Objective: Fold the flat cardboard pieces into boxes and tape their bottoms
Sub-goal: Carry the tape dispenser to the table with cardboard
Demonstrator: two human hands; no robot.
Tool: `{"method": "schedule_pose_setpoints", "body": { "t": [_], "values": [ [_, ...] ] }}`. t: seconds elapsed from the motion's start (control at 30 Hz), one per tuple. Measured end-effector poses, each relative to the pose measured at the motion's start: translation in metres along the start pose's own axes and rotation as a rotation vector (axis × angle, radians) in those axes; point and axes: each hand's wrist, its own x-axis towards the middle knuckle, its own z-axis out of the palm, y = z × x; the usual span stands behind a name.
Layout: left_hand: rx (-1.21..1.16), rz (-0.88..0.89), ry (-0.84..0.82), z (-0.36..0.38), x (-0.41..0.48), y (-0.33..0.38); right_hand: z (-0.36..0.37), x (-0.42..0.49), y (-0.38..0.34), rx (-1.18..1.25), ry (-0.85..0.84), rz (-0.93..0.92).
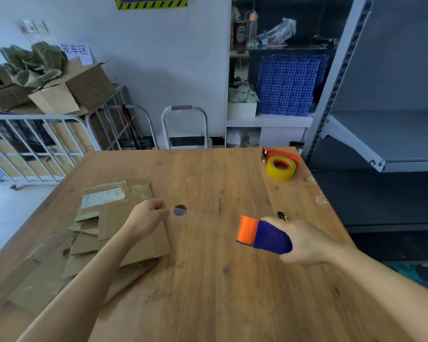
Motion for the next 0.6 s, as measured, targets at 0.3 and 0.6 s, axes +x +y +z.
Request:
{"method": "schedule_pose_setpoints", "body": {
  "t": [0.3,0.6],
  "values": [
    [0.025,0.203,0.107,0.020,-0.028,0.034,0.010,0.016,-0.010,-0.256,0.037,0.156],
    [0.547,0.856,0.214,0.110,-0.091,0.063,0.038,0.043,-0.032,-0.039,0.280,0.357]
  ]
}}
